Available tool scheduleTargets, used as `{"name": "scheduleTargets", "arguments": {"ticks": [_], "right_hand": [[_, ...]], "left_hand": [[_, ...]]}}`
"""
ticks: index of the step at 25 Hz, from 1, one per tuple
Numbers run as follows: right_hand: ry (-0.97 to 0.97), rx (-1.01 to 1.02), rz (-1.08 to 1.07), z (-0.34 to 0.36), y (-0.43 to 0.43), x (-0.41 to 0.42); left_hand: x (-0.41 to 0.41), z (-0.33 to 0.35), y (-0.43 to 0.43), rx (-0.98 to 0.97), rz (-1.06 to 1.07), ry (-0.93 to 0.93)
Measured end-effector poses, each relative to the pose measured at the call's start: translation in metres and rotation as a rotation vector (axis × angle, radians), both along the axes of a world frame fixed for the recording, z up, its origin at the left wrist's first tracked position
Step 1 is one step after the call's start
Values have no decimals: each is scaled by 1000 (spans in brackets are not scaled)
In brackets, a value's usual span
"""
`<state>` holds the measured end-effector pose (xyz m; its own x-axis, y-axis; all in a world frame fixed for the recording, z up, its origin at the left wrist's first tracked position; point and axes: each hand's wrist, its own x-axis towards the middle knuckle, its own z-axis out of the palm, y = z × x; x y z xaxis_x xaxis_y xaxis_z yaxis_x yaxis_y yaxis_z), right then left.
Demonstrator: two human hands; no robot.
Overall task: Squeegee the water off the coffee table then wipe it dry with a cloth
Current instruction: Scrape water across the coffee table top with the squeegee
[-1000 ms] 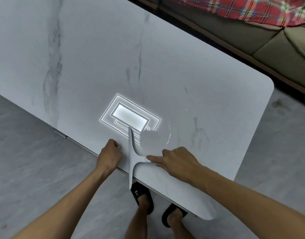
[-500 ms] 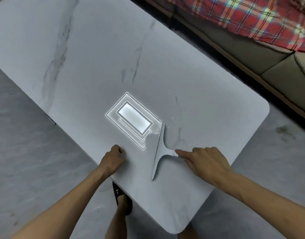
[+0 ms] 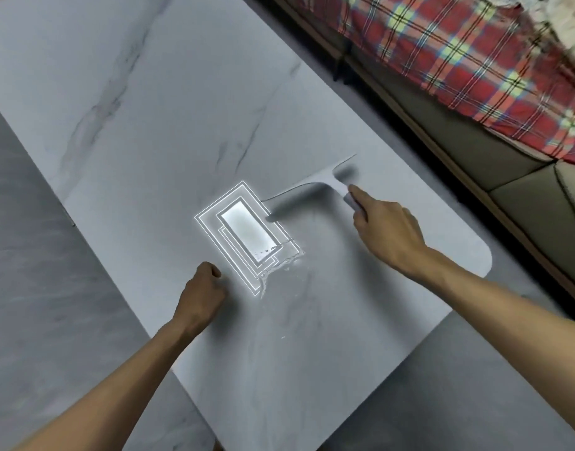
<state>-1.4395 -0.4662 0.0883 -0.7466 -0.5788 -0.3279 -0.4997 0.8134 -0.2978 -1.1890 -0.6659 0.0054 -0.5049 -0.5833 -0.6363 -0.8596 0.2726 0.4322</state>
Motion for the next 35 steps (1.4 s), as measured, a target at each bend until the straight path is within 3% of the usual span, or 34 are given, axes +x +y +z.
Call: {"name": "scheduleTargets", "arguments": {"ticks": [3, 8, 11, 16, 21, 28, 35], "right_hand": [[51, 78, -160, -11, 9, -56], [-85, 89, -313, -33, -9, -78], [-133, 136, -245, -35, -15, -35], [-249, 156, 72, -24, 1, 70], [-258, 255, 276, -10, 26, 103], [-149, 166, 221, -11, -18, 78], [-156, 240, 340, -28, 19, 102]], "left_hand": [[-24, -7, 19, 29, -53, 28], [-27, -26, 33, 135, -167, -34], [-23, -35, 31, 187, -228, -102], [-28, -30, 31, 214, -185, -92], [-19, -28, 30, 234, -160, -37], [9, -18, 19, 67, 152, 129], [12, -19, 15, 49, 106, 61]]}}
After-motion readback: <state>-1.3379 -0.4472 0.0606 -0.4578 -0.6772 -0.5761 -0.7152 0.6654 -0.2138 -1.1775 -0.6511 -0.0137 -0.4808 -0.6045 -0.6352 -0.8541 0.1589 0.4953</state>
